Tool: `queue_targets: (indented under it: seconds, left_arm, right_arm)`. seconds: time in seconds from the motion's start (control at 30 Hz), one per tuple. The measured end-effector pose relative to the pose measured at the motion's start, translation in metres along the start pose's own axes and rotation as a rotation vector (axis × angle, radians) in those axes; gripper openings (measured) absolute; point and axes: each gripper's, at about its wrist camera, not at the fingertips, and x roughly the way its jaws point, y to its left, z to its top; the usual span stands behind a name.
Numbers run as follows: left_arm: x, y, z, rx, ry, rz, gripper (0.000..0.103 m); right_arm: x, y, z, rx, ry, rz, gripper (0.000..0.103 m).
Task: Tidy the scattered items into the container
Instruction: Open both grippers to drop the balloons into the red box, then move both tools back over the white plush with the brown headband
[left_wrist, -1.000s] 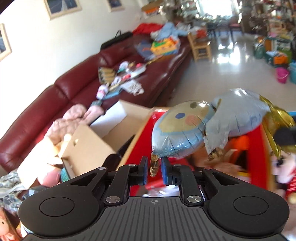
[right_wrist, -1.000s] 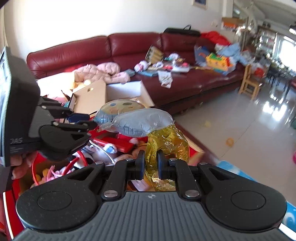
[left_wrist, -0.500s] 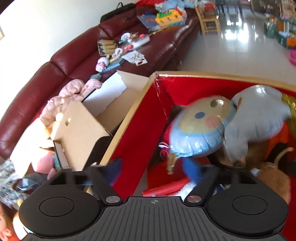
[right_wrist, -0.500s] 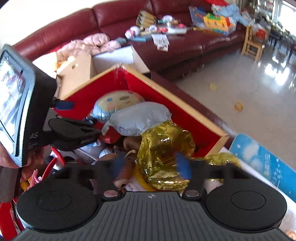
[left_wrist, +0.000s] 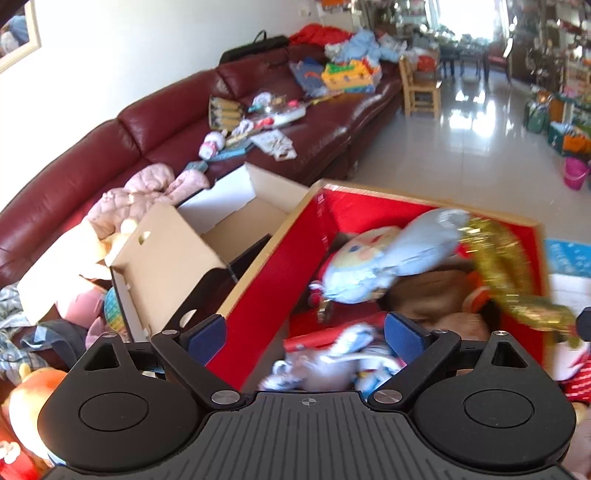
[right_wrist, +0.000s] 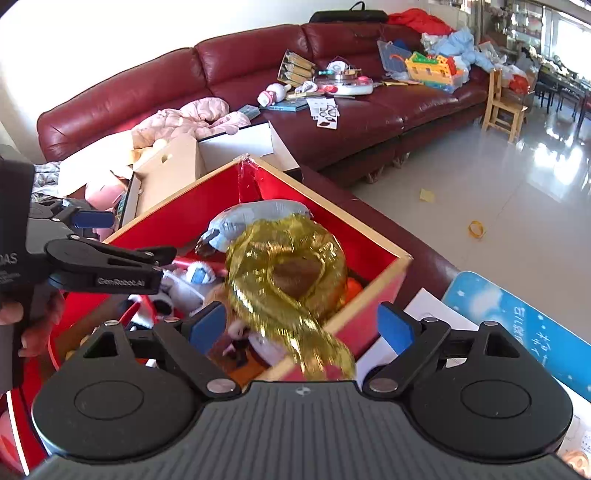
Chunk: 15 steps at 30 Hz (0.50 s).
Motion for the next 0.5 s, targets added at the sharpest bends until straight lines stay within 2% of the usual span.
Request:
queue_targets:
  seconds: [0.27, 0.5]
  left_arm:
    - [-0.057, -0.049, -0.009, 0.062, -0.086, -0.114, 0.102]
    - [-0.079, -0.098, -0.017, 0.130, -0.104, -0.180, 0.102]
  right_arm:
    - [-0.042, -0.030, -0.028, 0.039, -0.018, -0.042, 0.094]
    - [-0.066, -0.059, -0.059, 0.111, -0.012, -0.084, 0.094]
